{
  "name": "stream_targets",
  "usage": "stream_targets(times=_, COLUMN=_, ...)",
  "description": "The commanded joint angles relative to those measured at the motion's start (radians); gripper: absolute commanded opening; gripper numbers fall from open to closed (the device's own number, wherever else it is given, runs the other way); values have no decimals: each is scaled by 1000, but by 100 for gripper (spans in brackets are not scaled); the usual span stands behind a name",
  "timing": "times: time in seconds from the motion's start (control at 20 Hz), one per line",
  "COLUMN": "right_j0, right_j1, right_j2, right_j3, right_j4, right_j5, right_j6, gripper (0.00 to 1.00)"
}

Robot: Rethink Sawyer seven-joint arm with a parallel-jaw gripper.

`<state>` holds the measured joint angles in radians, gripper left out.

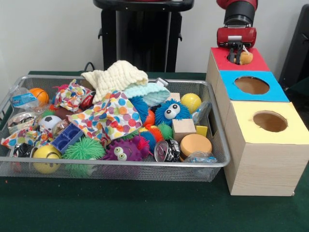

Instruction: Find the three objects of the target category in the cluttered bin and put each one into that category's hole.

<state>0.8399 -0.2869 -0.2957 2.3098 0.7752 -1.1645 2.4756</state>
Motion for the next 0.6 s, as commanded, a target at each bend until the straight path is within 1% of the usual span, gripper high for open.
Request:
stream_targets(times=0.05, right_j0=-85, right_j1=160, right_j2=284, right_j3=-26, right_j4=-174, right_j5=404, right_j6=39, gripper=0)
stream_targets(times=0.3, right_j0=-148, right_j1=22, right_j2=285, right_j3=51, right_j4=-270, right_j5=541, right_j6=-45, gripper=0)
stream_targets(times=0.45, right_j0=-209, right_j1=-68, right_j2=294, right_j3=98, right_j4=-349, right_j5=611, right_j6=-42, gripper=0)
stream_targets(times=0.6, right_j0=-256, right_j1=-121, right_j2=296, right_j3=119, right_j4=-416, right_j5=659, right_j6=-26, gripper=0)
